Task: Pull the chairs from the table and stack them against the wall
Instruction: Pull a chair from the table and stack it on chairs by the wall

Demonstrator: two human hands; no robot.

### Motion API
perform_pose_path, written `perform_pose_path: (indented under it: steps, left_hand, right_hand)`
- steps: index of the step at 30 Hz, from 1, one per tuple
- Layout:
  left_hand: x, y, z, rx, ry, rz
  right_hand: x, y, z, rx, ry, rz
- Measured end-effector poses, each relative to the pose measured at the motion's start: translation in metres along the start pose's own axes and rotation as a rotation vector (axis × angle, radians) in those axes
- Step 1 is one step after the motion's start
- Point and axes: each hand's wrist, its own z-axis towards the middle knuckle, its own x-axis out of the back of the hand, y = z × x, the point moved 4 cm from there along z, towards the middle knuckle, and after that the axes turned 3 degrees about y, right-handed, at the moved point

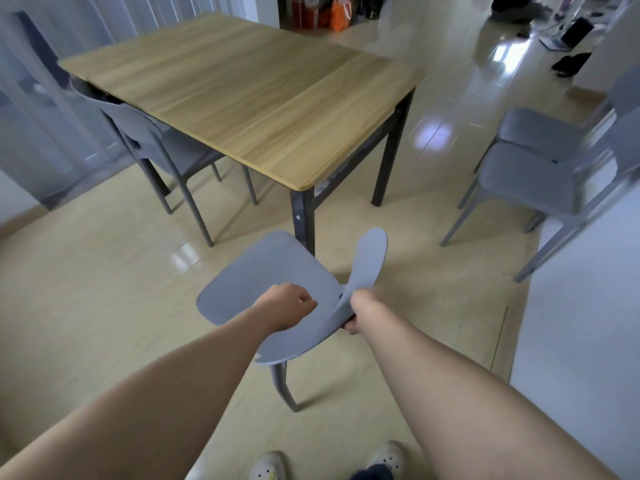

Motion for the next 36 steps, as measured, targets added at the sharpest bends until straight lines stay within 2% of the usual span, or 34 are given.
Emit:
perform_pose_path:
  steps: [4, 9, 12, 18, 22, 28, 36]
  left_hand:
    - [-0.028, 0.053, 0.017, 0.006, -0.065, 0.007]
    - [-0.063, 0.142, 0.031, -0.1, -0.137, 0.1]
    - [-0.079, 0.19, 0.038, -0.147, -0.153, 0.142]
    - [-0.113, 0.271, 0.051, -0.268, -0.218, 0.199]
    - [-0.123, 0.309, 0.072, -0.325, -0.266, 0.268]
    - [-0.124, 0.373, 0.12, -0.392, -0.288, 0.355]
    - [-0.094, 0.472, 0.229, -0.528, -0.258, 0.465]
  right_hand:
    - [0.07, -0.028, 0.007, 0.083, 0.082, -0.06]
    - [0.171, -0.055, 0.026, 0.261, 0.252, -0.375]
    - [0.226, -0.062, 0.039, 0.306, 0.306, -0.493]
    - [0.318, -0.066, 0.067, 0.306, 0.362, -0.564]
    - [0.352, -0.078, 0.074, 0.28, 0.409, -0.609]
    - [0.39, -0.113, 0.11, 0.195, 0.512, -0.493]
    - [0.417, -0.214, 0.178, 0.232, 0.565, -0.488]
